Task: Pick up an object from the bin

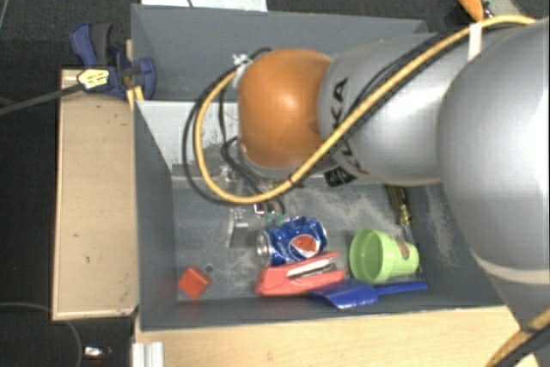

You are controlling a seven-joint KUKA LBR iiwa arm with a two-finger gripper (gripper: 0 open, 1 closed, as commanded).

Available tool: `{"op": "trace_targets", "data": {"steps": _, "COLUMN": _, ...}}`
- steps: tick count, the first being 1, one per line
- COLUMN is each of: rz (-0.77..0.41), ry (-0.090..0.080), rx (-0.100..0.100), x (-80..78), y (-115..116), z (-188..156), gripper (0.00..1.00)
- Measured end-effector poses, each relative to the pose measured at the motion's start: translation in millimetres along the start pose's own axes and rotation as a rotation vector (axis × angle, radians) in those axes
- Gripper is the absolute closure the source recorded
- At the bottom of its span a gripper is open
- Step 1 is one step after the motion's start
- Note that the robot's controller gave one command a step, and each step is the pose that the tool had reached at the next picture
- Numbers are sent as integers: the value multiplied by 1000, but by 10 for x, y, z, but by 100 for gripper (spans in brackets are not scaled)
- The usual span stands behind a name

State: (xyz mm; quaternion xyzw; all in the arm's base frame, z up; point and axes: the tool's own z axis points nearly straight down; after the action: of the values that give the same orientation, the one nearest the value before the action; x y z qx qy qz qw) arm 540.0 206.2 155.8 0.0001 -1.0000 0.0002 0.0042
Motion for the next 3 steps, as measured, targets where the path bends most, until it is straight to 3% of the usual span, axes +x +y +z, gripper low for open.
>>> {"op": "trace_targets", "data": {"steps": 1, "rz": -164, "ry": -15, "rx": -2, "x": -25, "y": 6, "z": 308, "gripper": 0}}
{"op": "trace_targets", "data": {"steps": 2, "rz": -146, "ry": -3, "rx": 0, "x": -25, "y": -62, "z": -28, "gripper": 0}}
{"op": "trace_targets", "data": {"steps": 3, "rz": -211, "ry": -5, "rx": 0, "x": 17, "y": -353, "z": -212, "gripper": 0}}
